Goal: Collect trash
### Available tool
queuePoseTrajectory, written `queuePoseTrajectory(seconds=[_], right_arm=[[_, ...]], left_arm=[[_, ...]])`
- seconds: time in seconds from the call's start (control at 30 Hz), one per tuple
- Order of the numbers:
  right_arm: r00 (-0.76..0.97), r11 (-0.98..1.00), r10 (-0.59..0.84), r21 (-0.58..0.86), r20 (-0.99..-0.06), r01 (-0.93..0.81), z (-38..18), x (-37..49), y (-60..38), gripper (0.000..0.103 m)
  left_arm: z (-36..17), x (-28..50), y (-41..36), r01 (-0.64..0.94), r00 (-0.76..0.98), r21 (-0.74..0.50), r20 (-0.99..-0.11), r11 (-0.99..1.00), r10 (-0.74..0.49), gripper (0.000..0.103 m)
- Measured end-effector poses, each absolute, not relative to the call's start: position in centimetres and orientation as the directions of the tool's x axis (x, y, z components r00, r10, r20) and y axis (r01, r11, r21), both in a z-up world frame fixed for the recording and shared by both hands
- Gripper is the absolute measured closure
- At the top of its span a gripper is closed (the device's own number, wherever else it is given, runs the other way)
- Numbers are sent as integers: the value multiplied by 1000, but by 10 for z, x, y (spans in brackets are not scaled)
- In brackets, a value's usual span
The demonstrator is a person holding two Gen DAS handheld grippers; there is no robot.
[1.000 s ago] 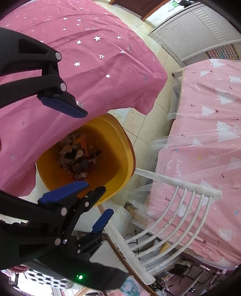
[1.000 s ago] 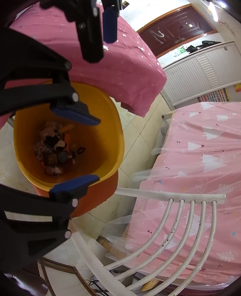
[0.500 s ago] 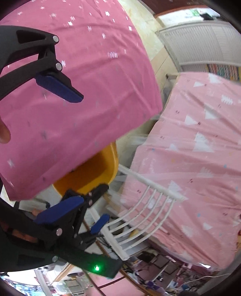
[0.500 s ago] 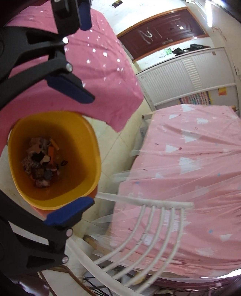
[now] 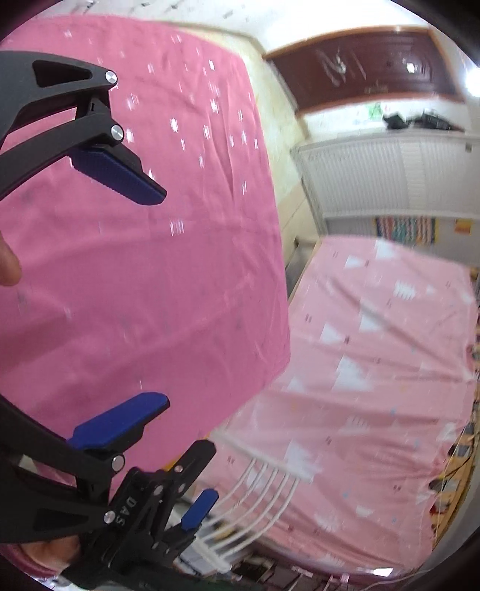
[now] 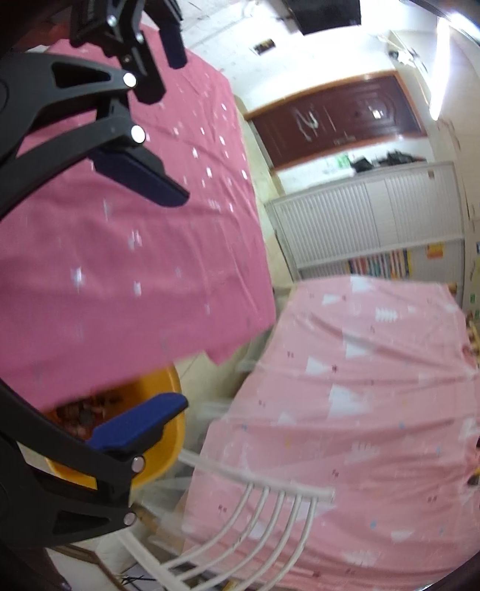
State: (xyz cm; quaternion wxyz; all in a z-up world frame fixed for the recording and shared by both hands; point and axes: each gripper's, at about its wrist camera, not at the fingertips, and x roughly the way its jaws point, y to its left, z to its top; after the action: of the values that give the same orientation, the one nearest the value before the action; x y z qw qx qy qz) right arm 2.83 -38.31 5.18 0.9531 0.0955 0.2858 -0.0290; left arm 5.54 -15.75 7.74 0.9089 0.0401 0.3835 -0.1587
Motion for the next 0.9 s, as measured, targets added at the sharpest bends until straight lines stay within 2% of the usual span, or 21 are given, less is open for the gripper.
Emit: queuePoseTrajectory(seconds=[0.33, 0.9], right_arm=[[843, 990, 110, 132, -526, -46, 54, 23, -308, 6], [828, 957, 287, 113, -482, -267, 50, -1, -256, 6]], left_arm=[[75, 44, -83, 126, 761, 47, -646, 991, -66, 8], [62, 25, -28, -55, 815, 79, -572, 995, 90, 8]])
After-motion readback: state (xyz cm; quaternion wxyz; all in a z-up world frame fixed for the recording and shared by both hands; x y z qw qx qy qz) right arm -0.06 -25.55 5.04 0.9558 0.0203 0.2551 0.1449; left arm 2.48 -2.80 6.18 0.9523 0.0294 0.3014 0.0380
